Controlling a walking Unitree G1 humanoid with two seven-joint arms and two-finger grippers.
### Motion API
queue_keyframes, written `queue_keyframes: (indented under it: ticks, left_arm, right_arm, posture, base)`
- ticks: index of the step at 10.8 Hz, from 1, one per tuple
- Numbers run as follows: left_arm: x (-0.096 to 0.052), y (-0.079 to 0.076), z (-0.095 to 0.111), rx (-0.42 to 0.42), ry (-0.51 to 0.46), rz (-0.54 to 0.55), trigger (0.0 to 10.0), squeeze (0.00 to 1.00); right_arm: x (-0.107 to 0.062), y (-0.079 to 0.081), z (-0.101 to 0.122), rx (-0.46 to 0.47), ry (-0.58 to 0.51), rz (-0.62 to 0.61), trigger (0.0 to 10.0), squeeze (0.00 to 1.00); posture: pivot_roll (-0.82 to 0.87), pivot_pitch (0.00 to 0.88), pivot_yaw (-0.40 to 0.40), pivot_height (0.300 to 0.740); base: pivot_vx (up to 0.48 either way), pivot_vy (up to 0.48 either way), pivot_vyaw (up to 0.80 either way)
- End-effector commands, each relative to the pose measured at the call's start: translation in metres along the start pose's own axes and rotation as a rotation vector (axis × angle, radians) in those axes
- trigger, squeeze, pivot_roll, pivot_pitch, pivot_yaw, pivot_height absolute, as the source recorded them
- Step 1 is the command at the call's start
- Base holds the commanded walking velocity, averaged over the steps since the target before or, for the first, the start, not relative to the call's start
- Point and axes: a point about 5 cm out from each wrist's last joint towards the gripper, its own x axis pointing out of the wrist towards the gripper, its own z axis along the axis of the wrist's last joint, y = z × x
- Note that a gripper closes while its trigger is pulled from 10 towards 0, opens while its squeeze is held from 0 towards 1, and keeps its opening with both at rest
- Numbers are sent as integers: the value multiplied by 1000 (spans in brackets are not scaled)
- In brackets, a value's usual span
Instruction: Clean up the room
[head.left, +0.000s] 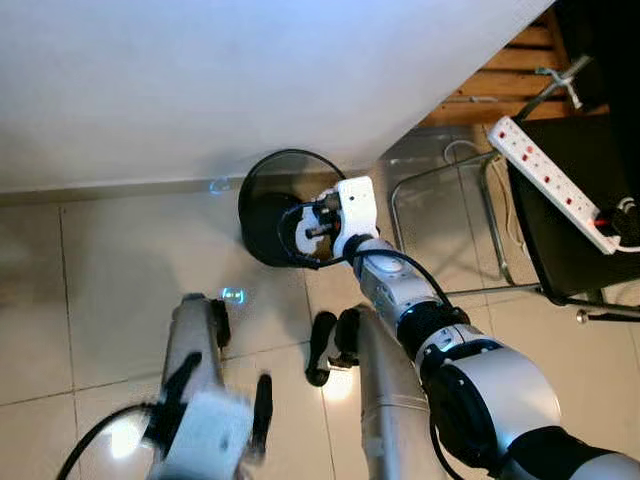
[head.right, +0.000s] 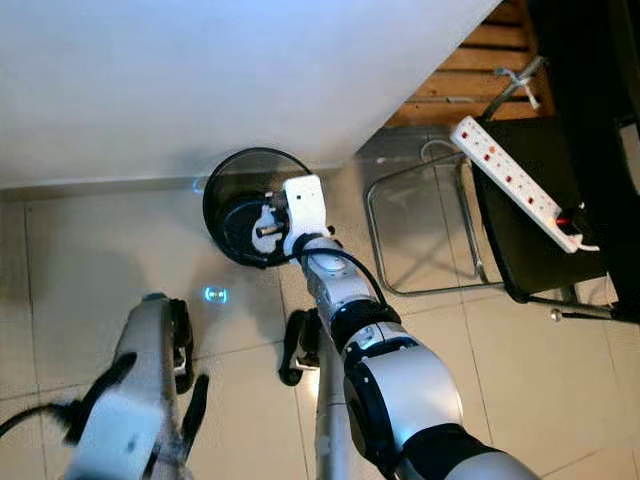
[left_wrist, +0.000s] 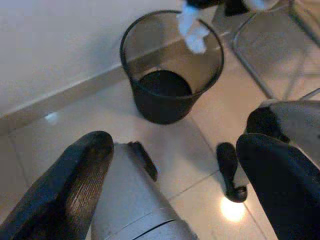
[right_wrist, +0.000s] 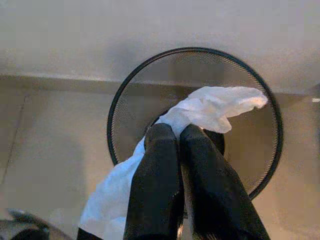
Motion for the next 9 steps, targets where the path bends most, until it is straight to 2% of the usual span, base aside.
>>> queue_keyframes:
  ticks: [1,3,4,5,6,7,9]
  left_arm:
    - [-11,-2,-1,2,20,-30,10000,0]
    - [-27,1,14,-58,-18,-76,10000,0]
    - [-36,1,12,-63,-3,-97,10000,0]
    - [-45,0,-3,30,18,-105,10000,0]
    - [-45,0,-10,96,21,-112,10000,0]
    - [-41,6,-11,93,29,-77,10000,0]
    - [-38,6,-4,97,-24,-65,10000,0]
  right_arm:
    - [6,57,-9,76,35,129,10000,0]
    - [6,60,-9,54,41,140,10000,0]
    - [7,61,-8,58,43,134,10000,0]
    - [8,61,-5,66,35,133,10000,0]
    - [8,60,-5,80,39,133,10000,0]
    - [8,59,-7,119,57,123,10000,0]
    - [7,62,-10,161,71,111,10000,0]
  posture:
    - [308,704,-282,640]
    - [347,733,-284,640]
    - [349,738,-290,640]
    - [336,739,-306,640]
    - [327,739,-315,640]
    - [324,738,-318,640]
    - [331,751,-311,640]
  base:
    - [0,0,0]
    - [0,0,0]
    - [0,0,0]
    - [0,0,0]
    - [0,0,0]
    - [0,0,0]
    - [0,0,0]
